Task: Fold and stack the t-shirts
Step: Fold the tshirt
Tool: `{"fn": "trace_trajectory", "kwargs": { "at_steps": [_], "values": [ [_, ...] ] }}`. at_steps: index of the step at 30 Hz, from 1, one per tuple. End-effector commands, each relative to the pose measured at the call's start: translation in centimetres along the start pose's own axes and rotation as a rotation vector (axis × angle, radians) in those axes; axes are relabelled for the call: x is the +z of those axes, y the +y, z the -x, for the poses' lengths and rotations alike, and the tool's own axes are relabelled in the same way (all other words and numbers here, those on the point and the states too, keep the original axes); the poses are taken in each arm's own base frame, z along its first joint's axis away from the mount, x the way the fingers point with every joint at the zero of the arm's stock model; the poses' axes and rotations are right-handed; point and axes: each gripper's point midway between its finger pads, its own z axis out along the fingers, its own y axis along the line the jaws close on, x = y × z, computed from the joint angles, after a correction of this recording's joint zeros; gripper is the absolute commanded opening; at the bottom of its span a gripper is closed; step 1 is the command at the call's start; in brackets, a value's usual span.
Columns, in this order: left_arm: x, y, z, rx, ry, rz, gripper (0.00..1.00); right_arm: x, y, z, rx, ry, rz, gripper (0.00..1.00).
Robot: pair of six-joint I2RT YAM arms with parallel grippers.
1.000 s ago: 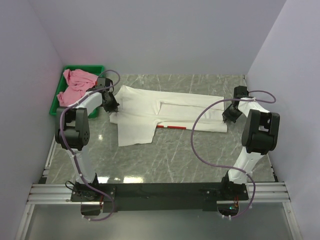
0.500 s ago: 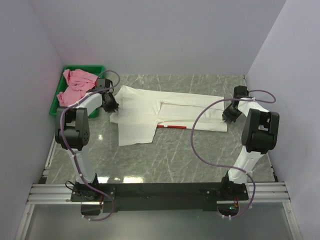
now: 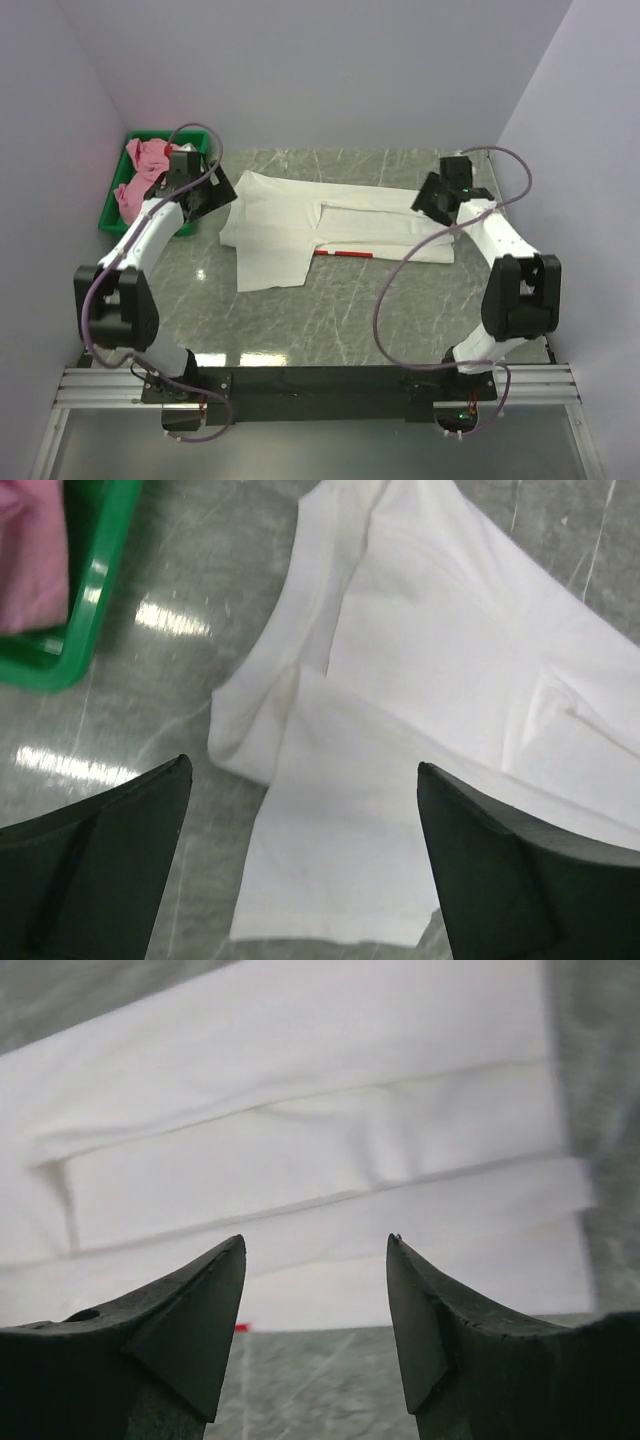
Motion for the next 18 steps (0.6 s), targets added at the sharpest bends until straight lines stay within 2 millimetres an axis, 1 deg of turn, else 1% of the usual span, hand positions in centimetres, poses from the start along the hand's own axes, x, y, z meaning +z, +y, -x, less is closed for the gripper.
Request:
{"fn": "trace_trajectory", "kwargs": {
  "at_steps": [1,2,3,4,5,6,7,8,9,10,11,13,14,15,16,17,18],
  "values": [
    [-2.0,2.0,-4.2,-0.008,0.069,0.067,0.99,-3.3,6.8,-2.3,-0.231,-0.065,0.216,0.65],
    [-2.7,2.4,-5.3,-0.023,0.088,0.079,0.99,-3.8,8.6,-3.7,-0.287,-0.05,0.281,0.64],
    [-2.6,3.3,-7.7,-0.023,0.139,0.091,0.99,-4.3,10.1,-5.0,-0.339,-0.037,0.336,0.62],
    [-2.8,3.2,-9.1,-0.015,0.159,0.085,0.98,-4.6,11.0,-6.3,-0.418,-0.034,0.366,0.61],
    [-3.3,3.2,-10.0,-0.019,0.161,0.078,0.97,-5.5,13.7,-9.0,-0.513,-0.018,0.436,0.61],
    [-3.2,3.8,-12.1,-0.021,0.191,0.089,0.95,-5.8,14.7,-10.4,-0.572,-0.006,0.468,0.61],
    [-3.4,3.7,-13.3,-0.012,0.205,0.086,0.95,-6.4,16.0,-11.6,-0.65,-0.003,0.505,0.61],
    [-3.5,3.7,-14.1,-0.022,0.216,0.086,0.95,-6.6,17.4,-14.7,-0.73,0.045,0.544,0.6],
    [-3.3,4.5,-15.8,-0.022,0.247,0.102,0.94,-6.9,18.4,-16.3,-0.782,0.065,0.577,0.6],
    [-3.4,4.5,-16.4,-0.017,0.254,0.104,0.93,-7.2,19.4,-17.2,-0.831,0.07,0.608,0.6],
    [-3.4,4.7,-17.0,-0.026,0.259,0.109,0.91,-7.5,20.6,-20.0,-0.895,0.105,0.639,0.6],
    [-3.3,5.0,-18.0,-0.019,0.267,0.117,0.87,-7.8,22.1,-21.8,-0.956,0.109,0.671,0.6],
    [-3.2,5.3,-18.0,-0.021,0.256,0.133,0.86,-7.5,22.5,-23.3,-0.993,0.125,0.675,0.6],
    [-3.2,5.5,-18.2,-0.018,0.257,0.138,0.83,-8.0,23.2,-25.0,-1.04,0.13,0.691,0.59],
    [-3.1,5.6,-18.3,-0.017,0.257,0.144,0.82,-7.5,23.8,-26.0,-1.071,0.136,0.686,0.59],
    [-2.9,5.8,-18.4,-0.014,0.26,0.157,0.8,-7.4,24.0,-26.7,-1.096,0.144,0.681,0.59],
    [-2.8,6.0,-18.6,-0.013,0.264,0.164,0.79,-7.7,24.4,-28.1,-1.131,0.157,0.693,0.57]
  ]
}}
